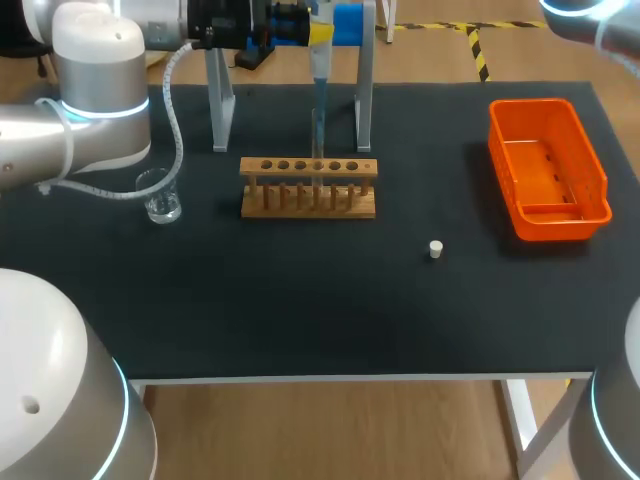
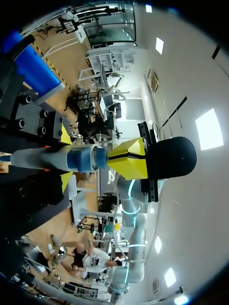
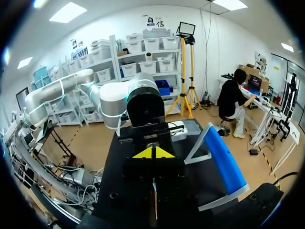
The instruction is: Invert the test tube, pick up the pipette, mount the tip to pipette, aspirate from beaker and dispense into the tube, eject the tip, return the pipette, and cap with the stopper.
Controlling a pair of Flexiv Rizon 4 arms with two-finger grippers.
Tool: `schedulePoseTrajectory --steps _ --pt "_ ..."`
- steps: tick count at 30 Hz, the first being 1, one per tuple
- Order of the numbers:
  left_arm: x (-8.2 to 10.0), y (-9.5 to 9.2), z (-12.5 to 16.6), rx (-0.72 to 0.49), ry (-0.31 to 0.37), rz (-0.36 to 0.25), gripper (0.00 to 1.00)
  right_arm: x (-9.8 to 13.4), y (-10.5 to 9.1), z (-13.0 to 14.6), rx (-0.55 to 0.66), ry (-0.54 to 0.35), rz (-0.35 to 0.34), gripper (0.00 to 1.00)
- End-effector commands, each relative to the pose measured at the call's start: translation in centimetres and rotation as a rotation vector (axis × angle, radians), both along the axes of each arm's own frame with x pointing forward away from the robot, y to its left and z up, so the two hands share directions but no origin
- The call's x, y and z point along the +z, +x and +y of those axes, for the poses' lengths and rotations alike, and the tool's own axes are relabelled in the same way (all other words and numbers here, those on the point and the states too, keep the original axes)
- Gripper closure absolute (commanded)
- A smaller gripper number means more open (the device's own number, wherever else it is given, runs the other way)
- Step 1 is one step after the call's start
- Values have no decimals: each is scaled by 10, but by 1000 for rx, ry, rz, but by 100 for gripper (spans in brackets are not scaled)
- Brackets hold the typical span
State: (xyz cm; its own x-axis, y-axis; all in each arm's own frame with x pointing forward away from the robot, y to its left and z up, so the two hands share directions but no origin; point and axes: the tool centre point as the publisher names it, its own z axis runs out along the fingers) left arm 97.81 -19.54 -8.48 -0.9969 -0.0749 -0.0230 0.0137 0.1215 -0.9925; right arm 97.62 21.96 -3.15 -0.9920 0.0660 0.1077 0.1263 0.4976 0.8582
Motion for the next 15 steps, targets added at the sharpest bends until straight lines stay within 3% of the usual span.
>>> schedulePoseTrajectory --steps 1,3,4,10,15 --pt "6 0 -1 1 -3 -3 100 9 -1 -5 0 17 -25 100" --pt "6 0 -1 1 -3 -3 100 19 -3 -10 4 27 -59 52" --pt "6 0 -1 1 -3 -3 100 24 -5 -14 4 34 -71 0" --pt "6 0 -1 1 -3 -3 100 34 -22 -46 36 75 -130 0" --pt "6 0 -1 1 -3 -3 100 16 -40 -78 65 70 -155 0"
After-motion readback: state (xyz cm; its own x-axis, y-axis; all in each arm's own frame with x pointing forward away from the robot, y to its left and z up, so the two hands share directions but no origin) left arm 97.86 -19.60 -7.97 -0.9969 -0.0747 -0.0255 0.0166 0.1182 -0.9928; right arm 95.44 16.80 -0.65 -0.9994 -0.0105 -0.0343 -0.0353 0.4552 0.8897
